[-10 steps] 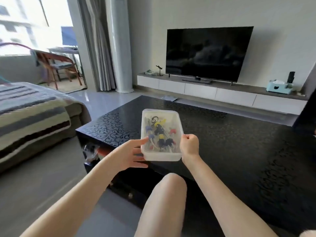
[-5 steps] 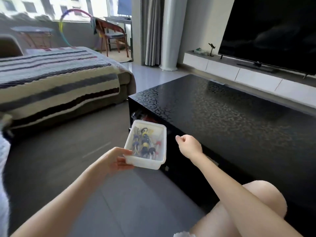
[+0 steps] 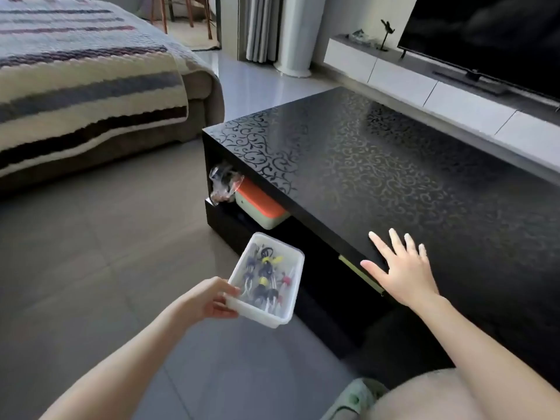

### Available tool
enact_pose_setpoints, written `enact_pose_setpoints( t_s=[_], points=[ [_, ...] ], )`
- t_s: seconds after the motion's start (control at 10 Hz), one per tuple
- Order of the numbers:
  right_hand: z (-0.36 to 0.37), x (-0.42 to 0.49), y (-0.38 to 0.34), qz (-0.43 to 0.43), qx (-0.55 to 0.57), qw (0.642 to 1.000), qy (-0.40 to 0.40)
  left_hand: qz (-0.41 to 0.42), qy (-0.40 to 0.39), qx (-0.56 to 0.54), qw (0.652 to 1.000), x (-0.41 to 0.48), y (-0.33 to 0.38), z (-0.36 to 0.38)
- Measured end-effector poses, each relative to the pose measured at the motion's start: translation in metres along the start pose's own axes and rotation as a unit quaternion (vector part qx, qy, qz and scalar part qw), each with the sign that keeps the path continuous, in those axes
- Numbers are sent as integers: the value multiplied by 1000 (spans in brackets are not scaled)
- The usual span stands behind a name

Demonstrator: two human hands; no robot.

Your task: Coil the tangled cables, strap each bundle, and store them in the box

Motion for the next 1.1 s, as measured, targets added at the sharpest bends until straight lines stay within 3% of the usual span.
enact_pose_setpoints(
  t_s=[0.3,0.5,0.6,0.7,1.1],
  points=[
    [12,6,2,-6,23,998,51,-38,-2,51,998,93,52,41],
    [9,4,0,-4,19,998,54,41,187,-31,981,131,52,59],
    [8,4,0,-6,22,998,53,-15,169,-89,982,131,35,73],
    [8,3,1,-5,20,999,49,-41,99,-159,982,134,21,91],
    [5,2,1,-11,22,999,37,14,92,-147,985,168,54,114]
  ],
)
Point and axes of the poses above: each hand's wrist, its own x-axis towards the middle knuckle, its own z-axis out of the palm, y = z × x, the point moved 1 cm from there along x, towards the middle knuckle, and after that the axes turned 8 degrees about -y, right-handed, at the moved point
